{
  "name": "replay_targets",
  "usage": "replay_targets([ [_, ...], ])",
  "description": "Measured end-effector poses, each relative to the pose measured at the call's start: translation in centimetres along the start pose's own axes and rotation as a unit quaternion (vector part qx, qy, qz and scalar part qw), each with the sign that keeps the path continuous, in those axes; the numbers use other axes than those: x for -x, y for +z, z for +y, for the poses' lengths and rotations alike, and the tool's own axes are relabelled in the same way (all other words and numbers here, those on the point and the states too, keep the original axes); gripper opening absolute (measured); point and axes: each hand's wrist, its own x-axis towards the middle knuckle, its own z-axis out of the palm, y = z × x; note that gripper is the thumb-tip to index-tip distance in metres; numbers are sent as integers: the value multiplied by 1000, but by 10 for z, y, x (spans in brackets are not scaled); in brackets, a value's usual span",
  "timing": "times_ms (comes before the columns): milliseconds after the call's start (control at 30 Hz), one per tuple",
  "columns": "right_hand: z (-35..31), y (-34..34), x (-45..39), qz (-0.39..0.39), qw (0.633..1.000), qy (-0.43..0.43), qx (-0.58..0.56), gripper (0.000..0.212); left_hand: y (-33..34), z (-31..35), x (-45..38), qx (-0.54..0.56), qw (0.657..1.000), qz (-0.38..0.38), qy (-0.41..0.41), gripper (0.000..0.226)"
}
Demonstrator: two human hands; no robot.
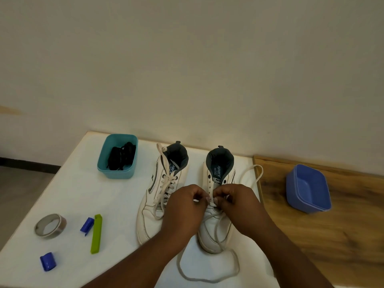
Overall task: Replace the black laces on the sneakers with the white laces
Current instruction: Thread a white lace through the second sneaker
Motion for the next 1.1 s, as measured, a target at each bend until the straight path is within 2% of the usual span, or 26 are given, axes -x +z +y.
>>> replay_targets([
  [133,-5,1,3,-8,998,-32,59,13,1,2,3,-6,1000,21,8,11],
  [200,-8,4,5,-21,996,-32,86,20,-1,12,5,129,990,47,-25,13],
  [233,-9,5,6,-24,995,-29,94,21,-4,21,5,248,965,58,-63,14],
  [300,-9,7,6,-26,994,-19,102,27,-17,39,4,494,857,56,-136,18],
  [333,-9,8,7,-27,994,-16,107,30,-26,44,2,557,814,63,-152,19],
  [367,-9,9,8,-29,994,-16,109,31,-36,48,0,575,801,71,-154,20],
  [400,-10,10,9,-28,994,-15,105,31,-45,47,-3,524,836,79,-140,22],
  [433,-10,10,9,-24,995,-13,96,30,-49,43,-7,396,909,82,-107,23],
  [467,-9,10,10,-22,996,-13,87,29,-49,35,-7,203,976,66,-44,22],
  [500,-8,10,10,-20,996,-16,81,27,-46,27,-6,21,999,30,22,18],
  [533,-7,9,10,-18,997,-21,76,25,-39,20,-3,-98,994,-14,54,19],
  [600,-4,8,9,-19,997,-24,69,25,-21,8,1,-202,973,-79,77,26],
  [667,-5,5,8,-19,998,-15,49,35,-18,11,-1,-183,978,-42,87,22],
  [700,-6,3,8,-19,999,-10,33,39,-22,16,-5,-124,989,3,83,21],
  [733,-7,2,8,-22,1000,-6,20,42,-28,22,-10,9,998,57,26,23],
  [767,-7,0,9,-25,1000,-4,16,43,-36,28,-13,152,982,106,-28,24],
  [800,-7,-1,10,-28,999,-1,19,43,-44,34,-15,306,940,143,-56,24],
  [833,-7,-2,11,-31,999,2,28,43,-51,39,-17,402,898,171,-53,26],
  [867,-7,-2,13,-34,999,6,37,43,-54,43,-17,459,869,179,-38,30],
  [933,-6,-1,16,-35,998,11,46,41,-52,48,-14,528,838,139,-21,32],
  [967,-5,0,17,-31,999,10,44,38,-49,48,-14,531,841,99,-45,29],
  [1000,-5,0,17,-22,999,5,43,33,-44,45,-14,499,861,53,-82,28],
  [1033,-4,0,17,-16,999,0,48,28,-39,40,-14,418,901,7,-117,29],
  [1067,-4,0,18,-12,998,-5,55,23,-33,32,-13,268,954,-37,-130,32],
  [1100,-4,-1,18,-11,998,-9,59,21,-26,21,-11,84,989,-63,-103,34],
])
